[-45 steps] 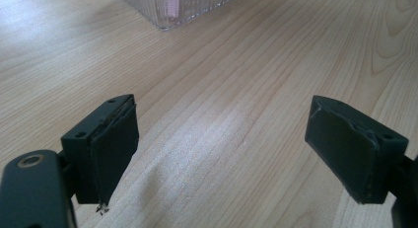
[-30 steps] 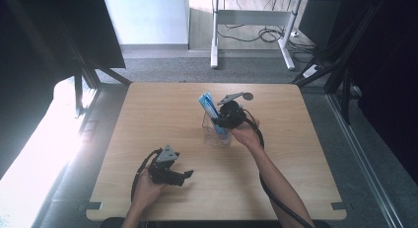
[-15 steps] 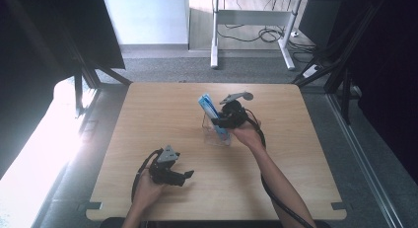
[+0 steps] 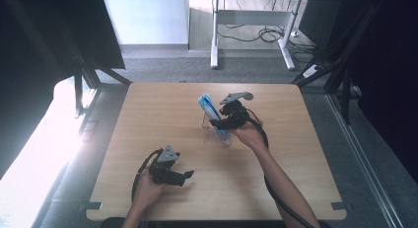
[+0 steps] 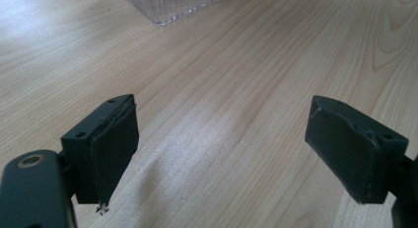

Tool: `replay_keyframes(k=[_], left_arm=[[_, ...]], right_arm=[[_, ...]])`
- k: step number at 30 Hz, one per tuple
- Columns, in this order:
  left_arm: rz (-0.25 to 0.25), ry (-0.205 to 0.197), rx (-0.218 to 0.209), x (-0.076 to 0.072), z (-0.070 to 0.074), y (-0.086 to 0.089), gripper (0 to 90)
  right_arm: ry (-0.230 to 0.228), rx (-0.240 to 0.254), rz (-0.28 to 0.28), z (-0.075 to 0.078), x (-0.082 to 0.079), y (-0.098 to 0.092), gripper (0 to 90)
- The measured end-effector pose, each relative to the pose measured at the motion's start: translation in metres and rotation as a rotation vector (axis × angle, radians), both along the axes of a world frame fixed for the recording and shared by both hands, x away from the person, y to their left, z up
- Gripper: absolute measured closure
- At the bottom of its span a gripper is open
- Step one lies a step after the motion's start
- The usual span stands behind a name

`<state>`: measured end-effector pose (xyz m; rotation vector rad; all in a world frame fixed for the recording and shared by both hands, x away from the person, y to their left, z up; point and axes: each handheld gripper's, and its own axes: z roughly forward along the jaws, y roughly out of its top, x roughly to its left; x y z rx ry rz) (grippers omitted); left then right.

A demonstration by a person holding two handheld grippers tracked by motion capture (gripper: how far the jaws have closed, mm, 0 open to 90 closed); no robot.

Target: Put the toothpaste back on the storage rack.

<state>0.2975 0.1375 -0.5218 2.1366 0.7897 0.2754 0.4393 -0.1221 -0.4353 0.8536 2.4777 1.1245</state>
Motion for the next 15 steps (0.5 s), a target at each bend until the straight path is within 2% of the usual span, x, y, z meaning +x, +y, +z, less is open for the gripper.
replay_keyframes(k=[4, 11, 15], left_arm=[[-0.002, 0.001, 0.002, 0.000, 0.000, 0.000, 13.3], [0.001, 0.000, -0.003, 0.000, 0.000, 0.000, 13.3], [0.001, 0.002, -0.002, -0.001, 0.000, 0.000, 13.3]], right_arm=[[0.022, -0.001, 0.011, 0.003, -0.003, -0.002, 30.8], [0.016, -0.017, 0.026, 0.010, -0.011, -0.007, 15.7], [0.018, -0.025, 0.037, 0.015, -0.017, -0.011, 13.2]])
